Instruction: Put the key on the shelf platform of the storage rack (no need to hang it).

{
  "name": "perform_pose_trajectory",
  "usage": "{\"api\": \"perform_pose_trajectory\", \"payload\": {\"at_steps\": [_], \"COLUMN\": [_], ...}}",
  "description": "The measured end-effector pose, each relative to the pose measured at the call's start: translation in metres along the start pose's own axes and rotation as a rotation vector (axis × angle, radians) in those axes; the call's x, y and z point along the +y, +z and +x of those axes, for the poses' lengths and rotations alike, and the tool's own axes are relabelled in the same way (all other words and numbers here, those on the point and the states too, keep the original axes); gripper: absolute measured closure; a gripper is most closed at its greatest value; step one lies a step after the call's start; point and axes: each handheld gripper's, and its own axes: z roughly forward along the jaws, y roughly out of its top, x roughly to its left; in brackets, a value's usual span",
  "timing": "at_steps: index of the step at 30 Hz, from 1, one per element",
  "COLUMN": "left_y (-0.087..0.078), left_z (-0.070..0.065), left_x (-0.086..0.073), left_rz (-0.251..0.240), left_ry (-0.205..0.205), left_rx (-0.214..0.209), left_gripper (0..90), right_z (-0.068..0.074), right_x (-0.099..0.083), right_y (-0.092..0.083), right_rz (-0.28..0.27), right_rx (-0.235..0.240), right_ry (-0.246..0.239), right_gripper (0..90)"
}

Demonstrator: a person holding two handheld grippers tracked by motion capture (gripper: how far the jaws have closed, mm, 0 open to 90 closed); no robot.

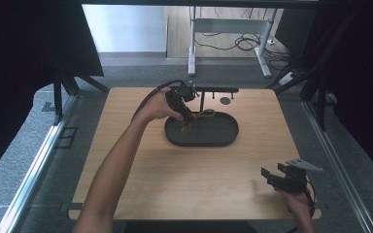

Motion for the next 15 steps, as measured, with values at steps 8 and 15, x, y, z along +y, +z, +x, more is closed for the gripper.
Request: {"api": "perform_pose_trajectory", "payload": {"at_steps": [8, 15], "left_y": [0.005, 0.010], "left_z": [0.007, 0.014], "left_x": [0.008, 0.011], "left_rz": [0.003, 0.001], "left_ry": [0.002, -0.002], "left_rx": [-0.013, -0.015], "left_gripper": [66.5, 66.5], "right_z": [0.002, 0.002], "right_x": [0.000, -0.001], "right_y": [0.002, 0.003], "right_rz": [0.006, 0.013], "right_rx": [0.000, -0.002], "right_ry": [-0.006, -0.008], "right_gripper": [23.9, 23.9]}}
